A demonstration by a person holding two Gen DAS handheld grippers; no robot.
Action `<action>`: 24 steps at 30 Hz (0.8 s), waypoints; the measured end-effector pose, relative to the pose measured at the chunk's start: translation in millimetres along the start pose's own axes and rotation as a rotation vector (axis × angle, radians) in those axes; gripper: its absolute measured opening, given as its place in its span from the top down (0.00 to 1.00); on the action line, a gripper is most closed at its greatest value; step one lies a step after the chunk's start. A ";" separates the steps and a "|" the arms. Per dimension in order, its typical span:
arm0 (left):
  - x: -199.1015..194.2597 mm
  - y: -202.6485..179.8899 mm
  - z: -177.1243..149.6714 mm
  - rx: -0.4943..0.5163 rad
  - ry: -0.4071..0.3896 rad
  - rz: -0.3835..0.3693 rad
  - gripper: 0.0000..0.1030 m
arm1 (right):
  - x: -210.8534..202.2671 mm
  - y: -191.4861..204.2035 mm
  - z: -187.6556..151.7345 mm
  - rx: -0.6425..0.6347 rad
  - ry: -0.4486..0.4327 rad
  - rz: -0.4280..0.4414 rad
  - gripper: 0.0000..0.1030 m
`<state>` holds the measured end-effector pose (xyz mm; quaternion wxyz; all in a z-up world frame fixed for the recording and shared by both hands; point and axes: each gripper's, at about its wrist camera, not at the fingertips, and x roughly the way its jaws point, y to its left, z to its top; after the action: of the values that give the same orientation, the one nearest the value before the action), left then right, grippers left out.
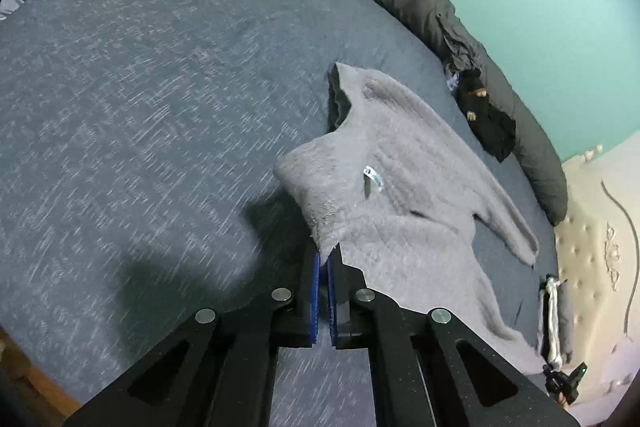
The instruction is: Fold clothes
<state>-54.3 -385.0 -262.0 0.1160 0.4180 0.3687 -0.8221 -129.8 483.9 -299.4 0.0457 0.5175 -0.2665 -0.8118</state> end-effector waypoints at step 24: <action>1.2 -19.6 -28.4 0.113 0.029 0.128 0.90 | 14.1 36.0 10.7 -0.226 0.053 -0.018 0.54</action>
<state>-47.7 -351.1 -263.7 0.1392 0.4586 0.2958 -0.8263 -152.8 452.3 -290.2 0.1033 0.5329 -0.1673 -0.8230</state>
